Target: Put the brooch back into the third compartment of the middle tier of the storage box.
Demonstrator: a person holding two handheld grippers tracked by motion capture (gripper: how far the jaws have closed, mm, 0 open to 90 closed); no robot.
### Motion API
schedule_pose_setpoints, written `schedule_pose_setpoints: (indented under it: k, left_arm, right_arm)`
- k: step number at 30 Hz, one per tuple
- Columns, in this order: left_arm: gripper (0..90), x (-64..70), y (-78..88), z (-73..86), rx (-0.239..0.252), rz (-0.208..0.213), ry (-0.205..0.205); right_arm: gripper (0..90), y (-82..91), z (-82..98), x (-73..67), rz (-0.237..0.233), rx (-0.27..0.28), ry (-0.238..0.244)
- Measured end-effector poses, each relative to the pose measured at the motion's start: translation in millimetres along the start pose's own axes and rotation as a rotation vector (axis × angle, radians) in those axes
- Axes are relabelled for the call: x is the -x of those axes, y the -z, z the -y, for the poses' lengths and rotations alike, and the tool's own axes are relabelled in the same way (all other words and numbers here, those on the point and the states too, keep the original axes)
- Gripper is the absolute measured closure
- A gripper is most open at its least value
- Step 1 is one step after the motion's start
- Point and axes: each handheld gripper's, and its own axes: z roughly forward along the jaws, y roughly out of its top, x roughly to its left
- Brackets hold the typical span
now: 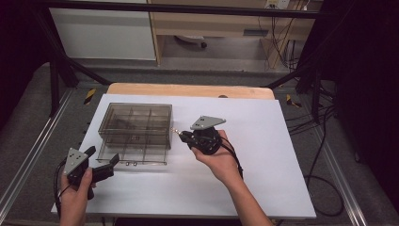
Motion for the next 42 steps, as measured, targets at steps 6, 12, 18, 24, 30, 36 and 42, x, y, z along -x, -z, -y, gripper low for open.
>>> schedule_pose_setpoints:
  k: [6,12,18,24,30,36,42]
  left_arm:
    - [5.7,-0.3,-0.8,1.1,-0.013,0.002,-0.006]
    - [5.7,0.9,0.5,-0.1,-0.006,0.001,-0.014]
    - [5.7,1.1,0.5,0.2,-0.004,-0.002,-0.012]
    - [5.7,0.3,0.4,0.2,-0.005,0.000,-0.011]
    - [5.7,1.0,0.1,-0.1,-0.007,-0.001,-0.015]
    - [5.7,0.6,0.3,0.1,-0.008,-0.002,-0.014]
    - [5.7,0.7,-0.2,0.1,-0.009,-0.002,-0.014]
  right_arm:
    - [80.2,-3.2,-7.1,-7.0,-0.007,-0.004,0.022]
    - [80.2,-5.1,-8.4,-8.3,-0.010,-0.015,0.030]
    - [80.2,-7.6,-10.5,-10.9,-0.020,-0.014,0.029]
    - [80.2,-17.7,-12.1,-18.2,-0.036,-0.025,0.038]
    - [80.2,-26.8,-12.8,-24.0,-0.054,-0.033,0.043]
    - [80.2,-33.6,-12.5,-29.4,-0.073,-0.037,0.045]
    - [80.2,-39.2,-11.7,-32.5,-0.084,-0.043,0.047]
